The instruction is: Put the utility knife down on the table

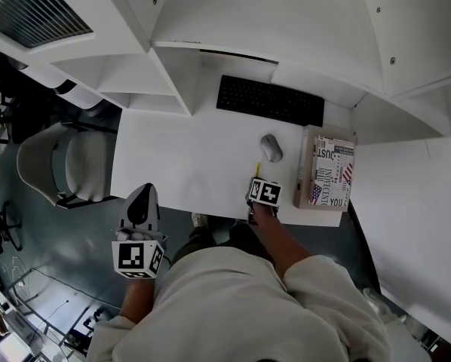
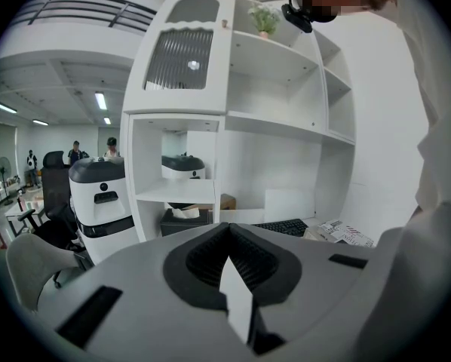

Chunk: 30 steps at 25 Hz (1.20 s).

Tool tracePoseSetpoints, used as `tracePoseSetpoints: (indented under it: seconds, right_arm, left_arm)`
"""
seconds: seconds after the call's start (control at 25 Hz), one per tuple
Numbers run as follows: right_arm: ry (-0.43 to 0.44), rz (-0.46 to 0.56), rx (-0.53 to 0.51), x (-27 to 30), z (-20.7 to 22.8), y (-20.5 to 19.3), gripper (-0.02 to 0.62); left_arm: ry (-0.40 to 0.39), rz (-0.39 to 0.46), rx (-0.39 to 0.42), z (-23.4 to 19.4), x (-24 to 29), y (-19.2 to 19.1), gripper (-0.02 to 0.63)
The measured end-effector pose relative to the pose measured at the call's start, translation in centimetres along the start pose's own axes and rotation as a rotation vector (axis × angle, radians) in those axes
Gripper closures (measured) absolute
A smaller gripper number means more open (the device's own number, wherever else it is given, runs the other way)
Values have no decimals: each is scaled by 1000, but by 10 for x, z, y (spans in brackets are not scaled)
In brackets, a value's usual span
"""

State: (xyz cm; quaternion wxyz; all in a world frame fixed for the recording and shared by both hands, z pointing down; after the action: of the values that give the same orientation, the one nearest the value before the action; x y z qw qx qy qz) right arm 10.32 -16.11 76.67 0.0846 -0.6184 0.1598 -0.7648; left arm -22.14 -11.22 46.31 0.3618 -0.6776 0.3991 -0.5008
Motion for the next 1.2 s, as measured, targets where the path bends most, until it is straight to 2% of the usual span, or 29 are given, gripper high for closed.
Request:
tracePoseSetpoints:
  seconds: [1.2]
  right_arm:
    - [38, -6, 6, -4, -1, 0, 494]
  left_arm:
    - [6, 16, -5, 0, -10, -2, 606]
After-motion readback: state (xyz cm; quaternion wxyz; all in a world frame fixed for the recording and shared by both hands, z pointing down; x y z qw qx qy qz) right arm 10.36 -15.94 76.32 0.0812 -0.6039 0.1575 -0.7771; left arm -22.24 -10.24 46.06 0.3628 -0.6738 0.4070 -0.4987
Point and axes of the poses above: the fingertips, and each gripper's own axes: x forward along the fingers, z to its right, y out of its top, the point moved 6 cm from there along -x, backward along the fingers, and after that the axes turned 11 degrees about -x, right-handed, at the moved point
